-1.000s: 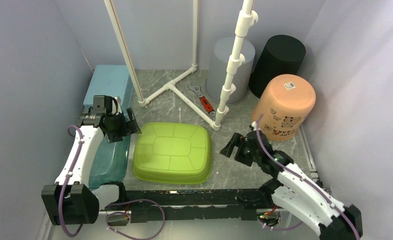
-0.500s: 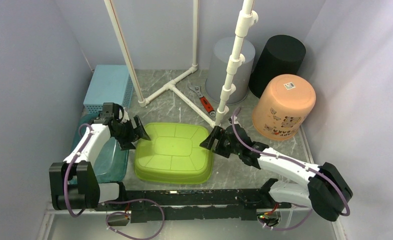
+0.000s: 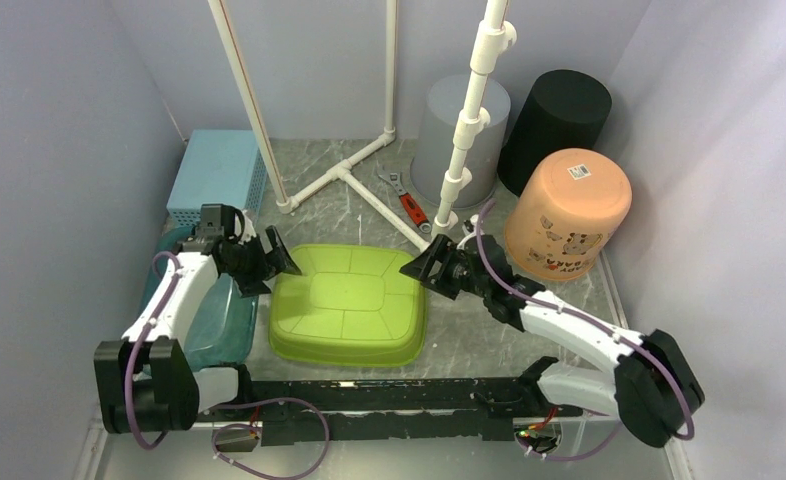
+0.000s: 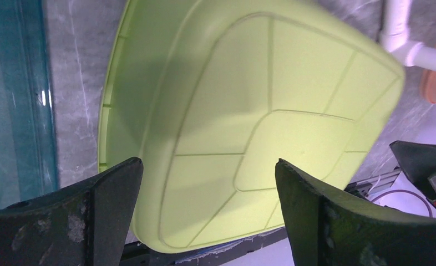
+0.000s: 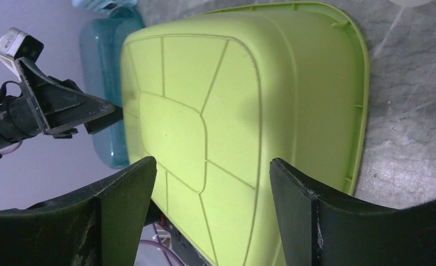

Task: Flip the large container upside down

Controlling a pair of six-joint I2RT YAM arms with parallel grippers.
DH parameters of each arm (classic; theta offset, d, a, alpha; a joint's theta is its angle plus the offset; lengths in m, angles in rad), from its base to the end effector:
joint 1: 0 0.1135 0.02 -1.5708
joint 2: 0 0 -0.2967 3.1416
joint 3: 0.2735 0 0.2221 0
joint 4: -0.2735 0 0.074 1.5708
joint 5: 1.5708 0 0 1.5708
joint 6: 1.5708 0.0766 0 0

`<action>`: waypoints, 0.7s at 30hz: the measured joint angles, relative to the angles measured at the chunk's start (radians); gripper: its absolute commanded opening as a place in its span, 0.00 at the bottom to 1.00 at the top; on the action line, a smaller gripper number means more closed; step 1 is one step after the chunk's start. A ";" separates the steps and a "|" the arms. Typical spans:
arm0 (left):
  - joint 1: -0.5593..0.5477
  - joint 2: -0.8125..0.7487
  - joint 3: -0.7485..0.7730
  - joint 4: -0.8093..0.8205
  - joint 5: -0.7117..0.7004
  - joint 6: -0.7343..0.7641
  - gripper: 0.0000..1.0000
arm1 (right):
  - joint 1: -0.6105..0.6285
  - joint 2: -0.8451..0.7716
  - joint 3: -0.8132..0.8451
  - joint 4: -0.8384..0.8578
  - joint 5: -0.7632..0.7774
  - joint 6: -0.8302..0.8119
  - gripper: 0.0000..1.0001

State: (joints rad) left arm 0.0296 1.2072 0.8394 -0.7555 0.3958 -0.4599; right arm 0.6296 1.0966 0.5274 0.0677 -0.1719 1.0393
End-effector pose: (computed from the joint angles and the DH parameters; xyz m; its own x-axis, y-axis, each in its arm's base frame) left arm 0.1990 -0.0237 0.2395 -0.8694 -0.4355 -0.2335 -0.2750 0.8190 -0.5035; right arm 0.1766 0.1449 0.2409 -0.8015 0.4669 -0.3735 -0.0205 0.6029 0.7976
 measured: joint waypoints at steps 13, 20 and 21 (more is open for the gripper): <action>0.000 -0.137 0.317 -0.114 -0.195 0.010 0.94 | -0.010 -0.475 0.179 -0.603 0.413 -0.083 0.98; 0.000 -0.146 0.459 -0.178 -0.294 0.035 0.94 | -0.013 -0.456 0.525 -0.841 0.679 -0.240 1.00; 0.000 -0.148 0.466 -0.185 -0.304 0.037 0.94 | -0.013 -0.456 0.550 -0.855 0.702 -0.257 1.00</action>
State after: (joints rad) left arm 0.0292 1.0592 1.3056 -0.9405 0.0917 -0.4229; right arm 0.6167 0.6403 1.0779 -0.7868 0.5304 0.7822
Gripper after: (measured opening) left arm 0.942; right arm 0.994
